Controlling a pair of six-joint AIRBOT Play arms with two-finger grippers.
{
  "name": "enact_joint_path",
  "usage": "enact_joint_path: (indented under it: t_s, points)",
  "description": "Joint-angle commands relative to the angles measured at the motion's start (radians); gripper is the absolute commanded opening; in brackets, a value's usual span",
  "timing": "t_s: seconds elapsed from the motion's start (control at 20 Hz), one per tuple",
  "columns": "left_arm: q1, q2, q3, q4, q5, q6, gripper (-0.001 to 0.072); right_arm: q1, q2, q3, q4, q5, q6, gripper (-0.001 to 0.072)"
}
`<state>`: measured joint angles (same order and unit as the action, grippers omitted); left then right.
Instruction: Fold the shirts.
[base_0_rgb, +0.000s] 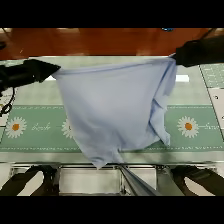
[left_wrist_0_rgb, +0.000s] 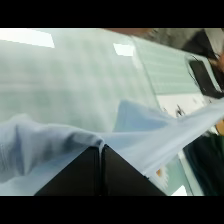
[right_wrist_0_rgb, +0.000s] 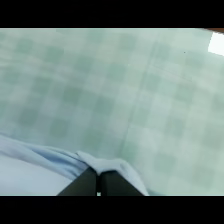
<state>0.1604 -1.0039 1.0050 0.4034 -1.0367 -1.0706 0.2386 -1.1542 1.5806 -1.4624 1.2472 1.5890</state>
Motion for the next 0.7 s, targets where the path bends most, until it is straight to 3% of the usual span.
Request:
enact_joint_path:
  t_s: [0.0,0.25,0.3,0.35,0.4,0.45,0.6,0.65]
  points:
    - [-0.015,-0.297,0.181,0.000,0.166,0.046,0.0020,-0.066,-0.253,0.077,0.077,-0.140,-0.010,0.0024]
    - [-0.039,-0.701,0.558,0.000,0.100,0.023,0.0021,-0.134,-0.556,0.277,0.202,-0.171,-0.013,0.0024]
    - [-0.044,-0.753,0.589,0.000,0.061,-0.005,0.0104,-0.143,-0.587,0.282,0.227,-0.178,-0.011,0.0026]
    - [-0.049,-0.789,0.600,0.000,0.018,-0.027,0.0359,-0.155,-0.611,0.282,0.254,-0.181,-0.011,0.0134]
    - [-0.046,-0.815,0.600,0.010,-0.039,-0.043,0.0509,-0.167,-0.625,0.282,0.273,-0.172,-0.010,0.0351]
    - [-0.030,-0.828,0.600,0.033,-0.109,-0.043,0.0509,-0.188,-0.628,0.282,0.286,-0.135,-0.012,0.0418]
    - [0.071,-0.821,0.599,0.254,-0.365,-0.203,0.0508,-0.301,-0.589,0.282,0.277,0.086,-0.005,0.0417]
    - [0.106,-0.807,0.592,0.306,-0.454,-0.214,0.0508,-0.347,-0.570,0.274,0.258,0.164,-0.005,0.0417]
